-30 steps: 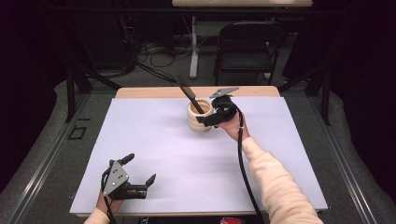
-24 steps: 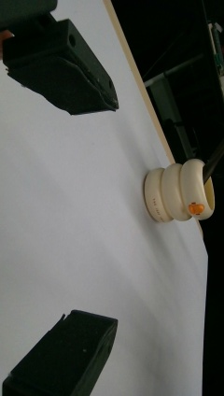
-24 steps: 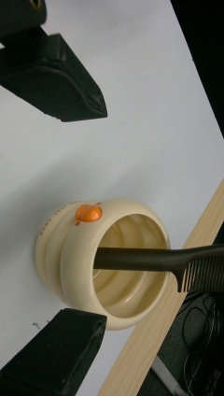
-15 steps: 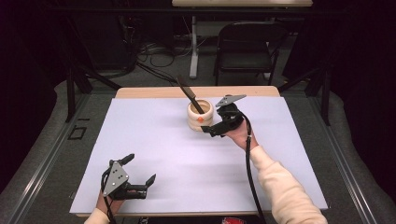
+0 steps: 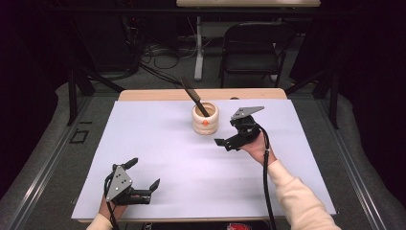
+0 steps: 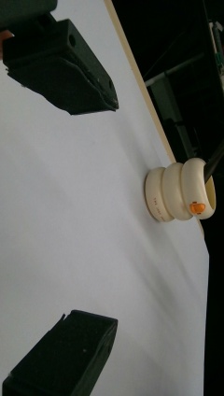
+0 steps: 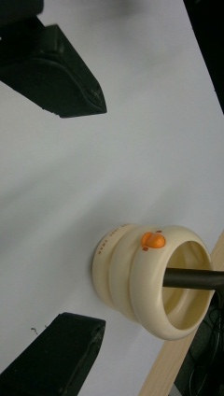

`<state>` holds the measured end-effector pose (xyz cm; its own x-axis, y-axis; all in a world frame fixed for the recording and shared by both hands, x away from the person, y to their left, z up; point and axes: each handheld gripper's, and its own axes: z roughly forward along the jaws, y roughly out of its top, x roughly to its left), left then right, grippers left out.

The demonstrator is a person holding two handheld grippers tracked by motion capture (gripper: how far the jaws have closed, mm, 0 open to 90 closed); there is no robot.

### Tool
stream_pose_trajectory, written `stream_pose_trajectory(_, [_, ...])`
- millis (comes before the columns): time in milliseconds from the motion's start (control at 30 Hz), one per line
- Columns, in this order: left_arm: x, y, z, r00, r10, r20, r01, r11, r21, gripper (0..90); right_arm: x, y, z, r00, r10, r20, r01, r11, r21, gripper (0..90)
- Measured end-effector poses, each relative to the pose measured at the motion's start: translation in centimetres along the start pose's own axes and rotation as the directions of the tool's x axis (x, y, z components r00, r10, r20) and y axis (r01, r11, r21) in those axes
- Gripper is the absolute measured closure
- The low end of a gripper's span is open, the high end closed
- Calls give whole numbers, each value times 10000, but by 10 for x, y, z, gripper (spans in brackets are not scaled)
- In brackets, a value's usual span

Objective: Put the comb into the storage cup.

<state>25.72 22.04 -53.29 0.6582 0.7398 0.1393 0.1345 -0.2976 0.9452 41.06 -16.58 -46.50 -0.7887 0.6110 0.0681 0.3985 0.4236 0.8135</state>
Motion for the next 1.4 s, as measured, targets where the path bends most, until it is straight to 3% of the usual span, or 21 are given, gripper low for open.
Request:
stream_pose_trajectory(867, [0, 0, 1, 10000, -25, -21, 25, 10000, 66, 1, 18, -37, -30, 9999, -116, -14, 116, 9999, 51, 0])
stream_pose_trajectory(1400, [0, 0, 0, 10000, 13, -15, -13, 10000, 78, 2, 27, -56, -48, 9992, -347, 218, 344, 9993, 131, 0])
